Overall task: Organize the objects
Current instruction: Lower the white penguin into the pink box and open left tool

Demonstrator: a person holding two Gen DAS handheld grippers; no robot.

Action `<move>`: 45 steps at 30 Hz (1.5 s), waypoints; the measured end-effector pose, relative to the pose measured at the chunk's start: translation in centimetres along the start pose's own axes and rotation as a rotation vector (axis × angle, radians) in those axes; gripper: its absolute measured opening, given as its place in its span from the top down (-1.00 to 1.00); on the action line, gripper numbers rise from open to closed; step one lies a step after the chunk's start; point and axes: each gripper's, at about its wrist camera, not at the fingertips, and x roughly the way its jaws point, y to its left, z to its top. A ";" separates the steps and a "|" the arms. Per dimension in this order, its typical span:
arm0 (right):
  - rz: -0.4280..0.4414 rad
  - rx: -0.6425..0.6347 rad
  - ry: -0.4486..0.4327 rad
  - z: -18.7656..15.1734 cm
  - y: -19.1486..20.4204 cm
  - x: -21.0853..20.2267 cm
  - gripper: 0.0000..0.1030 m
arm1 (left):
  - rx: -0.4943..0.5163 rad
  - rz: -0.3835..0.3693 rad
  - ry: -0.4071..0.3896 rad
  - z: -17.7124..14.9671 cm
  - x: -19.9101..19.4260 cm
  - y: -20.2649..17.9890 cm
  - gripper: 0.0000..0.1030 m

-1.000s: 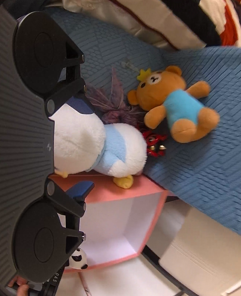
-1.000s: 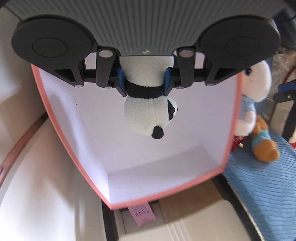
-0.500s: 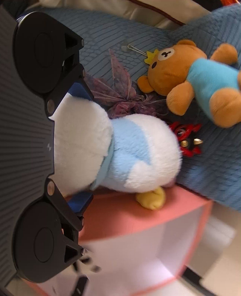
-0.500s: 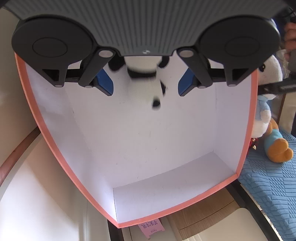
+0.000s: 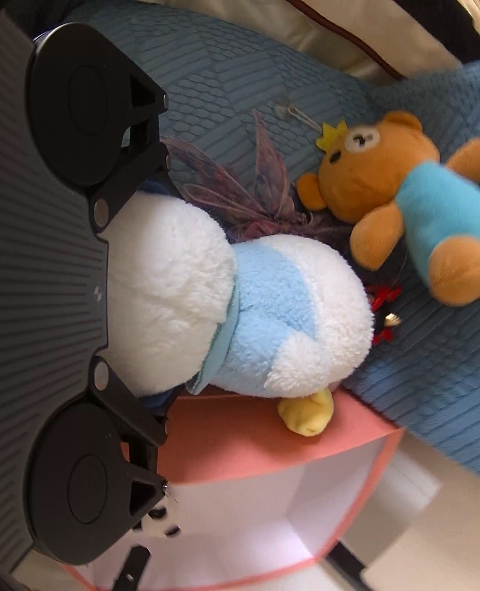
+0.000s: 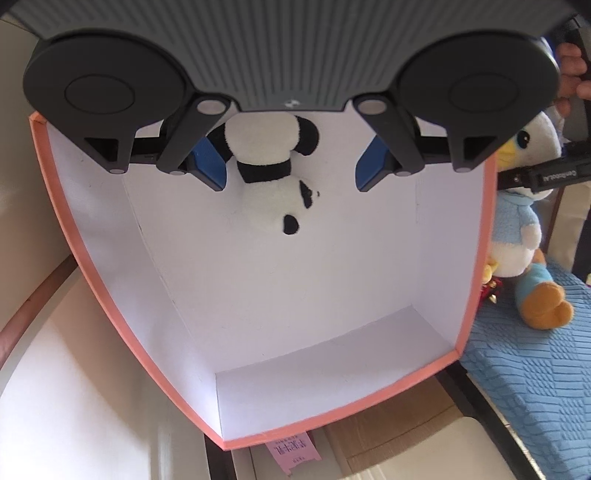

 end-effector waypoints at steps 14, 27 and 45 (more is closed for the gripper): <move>0.034 -0.021 -0.092 -0.2 1.5 -4.8 -0.53 | -0.008 -0.074 -0.189 0.6 -12.2 -2.9 -0.79; -0.001 0.004 -0.149 0.0 -0.8 -7.4 -0.53 | 0.117 -0.193 -0.196 1.5 -11.6 -13.7 -0.79; -0.032 0.043 -0.168 -0.5 -2.7 -7.8 -1.00 | 0.160 -0.243 -0.149 0.5 -9.4 -17.0 -0.86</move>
